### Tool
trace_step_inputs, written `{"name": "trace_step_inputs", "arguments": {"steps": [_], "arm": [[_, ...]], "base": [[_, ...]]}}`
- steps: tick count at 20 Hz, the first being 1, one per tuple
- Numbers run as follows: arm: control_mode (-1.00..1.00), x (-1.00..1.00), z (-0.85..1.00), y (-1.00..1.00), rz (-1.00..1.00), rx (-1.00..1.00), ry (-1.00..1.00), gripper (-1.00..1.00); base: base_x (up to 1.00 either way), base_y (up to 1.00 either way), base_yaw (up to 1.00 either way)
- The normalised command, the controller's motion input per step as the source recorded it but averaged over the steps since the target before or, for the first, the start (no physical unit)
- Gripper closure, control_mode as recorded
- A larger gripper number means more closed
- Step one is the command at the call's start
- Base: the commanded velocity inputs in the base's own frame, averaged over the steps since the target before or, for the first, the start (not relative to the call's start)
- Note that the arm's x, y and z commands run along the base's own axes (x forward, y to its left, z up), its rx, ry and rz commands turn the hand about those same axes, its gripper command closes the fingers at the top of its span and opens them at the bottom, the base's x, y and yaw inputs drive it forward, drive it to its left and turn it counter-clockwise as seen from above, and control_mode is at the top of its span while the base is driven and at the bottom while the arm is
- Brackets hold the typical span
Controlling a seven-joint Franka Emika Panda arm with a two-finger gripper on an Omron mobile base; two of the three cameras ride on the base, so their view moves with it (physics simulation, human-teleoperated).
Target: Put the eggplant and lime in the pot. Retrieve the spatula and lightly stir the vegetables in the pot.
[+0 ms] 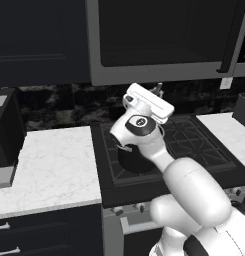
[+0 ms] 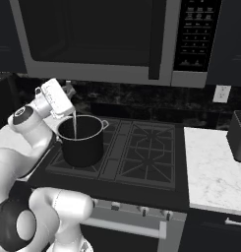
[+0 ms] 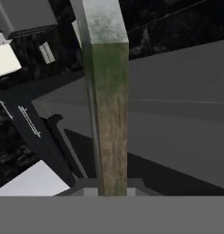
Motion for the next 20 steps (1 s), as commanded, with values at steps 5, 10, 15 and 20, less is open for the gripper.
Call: {"name": "trace_step_inputs", "arguments": {"steps": [5,10,15,20], "arm": [[-1.0,0.3,0.0,0.02,0.0,-0.15,-0.04,1.0],[-1.0,0.45,-0.25,0.18,0.05,-0.05,0.02,1.0],[-1.0,0.49,-0.56,0.27,0.07,0.0,0.04,1.0],[-1.0,0.29,-0.64,0.09,0.04,0.0,0.11,1.0]], "base": [[0.0,0.0,0.0],[0.0,0.0,0.0],[0.0,0.0,0.0],[0.0,0.0,0.0]]}}
